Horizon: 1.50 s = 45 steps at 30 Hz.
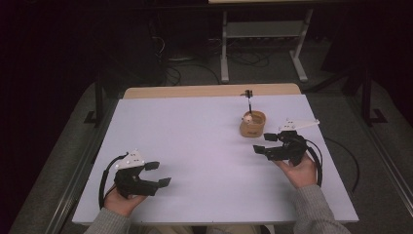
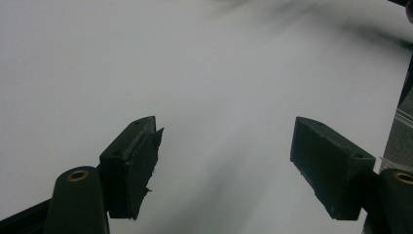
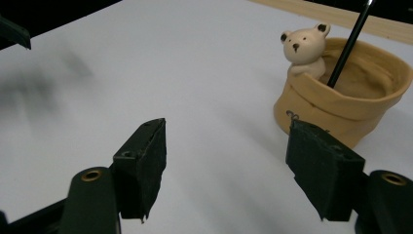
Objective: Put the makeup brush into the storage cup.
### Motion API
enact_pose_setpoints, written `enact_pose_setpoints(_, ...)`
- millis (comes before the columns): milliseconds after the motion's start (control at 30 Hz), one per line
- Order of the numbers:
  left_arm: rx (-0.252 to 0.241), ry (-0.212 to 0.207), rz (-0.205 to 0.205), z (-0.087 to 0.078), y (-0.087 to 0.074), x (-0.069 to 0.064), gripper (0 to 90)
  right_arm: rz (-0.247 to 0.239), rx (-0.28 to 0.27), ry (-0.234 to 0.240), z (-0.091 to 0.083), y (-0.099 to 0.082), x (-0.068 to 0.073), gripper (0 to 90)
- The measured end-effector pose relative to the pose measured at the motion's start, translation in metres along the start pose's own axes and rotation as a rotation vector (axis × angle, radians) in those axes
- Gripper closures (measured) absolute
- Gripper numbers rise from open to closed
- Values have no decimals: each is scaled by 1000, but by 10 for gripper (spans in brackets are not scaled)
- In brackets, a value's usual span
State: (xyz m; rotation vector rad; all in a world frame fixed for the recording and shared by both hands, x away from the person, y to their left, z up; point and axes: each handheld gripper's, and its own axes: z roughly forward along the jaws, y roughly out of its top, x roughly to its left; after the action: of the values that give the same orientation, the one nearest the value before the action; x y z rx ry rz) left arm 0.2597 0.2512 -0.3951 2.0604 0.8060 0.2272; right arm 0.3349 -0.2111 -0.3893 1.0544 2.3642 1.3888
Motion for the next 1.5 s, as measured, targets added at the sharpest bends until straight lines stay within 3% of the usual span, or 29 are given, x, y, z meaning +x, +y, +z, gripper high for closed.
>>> enact_pose_setpoints(300, -7, 17, 1, 2, 1, 2, 223, 12, 4, 6, 3, -16, 4, 285)
enact_pose_setpoints(667, -2, 22, 0, 4, 0, 3, 215, -4, 14, 34, 2, -23, 19, 272)
enact_pose_setpoints(967, -15, 25, -1, 2, 0, 3, 202, 17, 25, 45, -3, -33, 21, 253)
enact_pose_setpoints(1500, -12, 25, -2, 1, -1, 3, 187, -3, 30, 61, -5, -44, 35, 243)
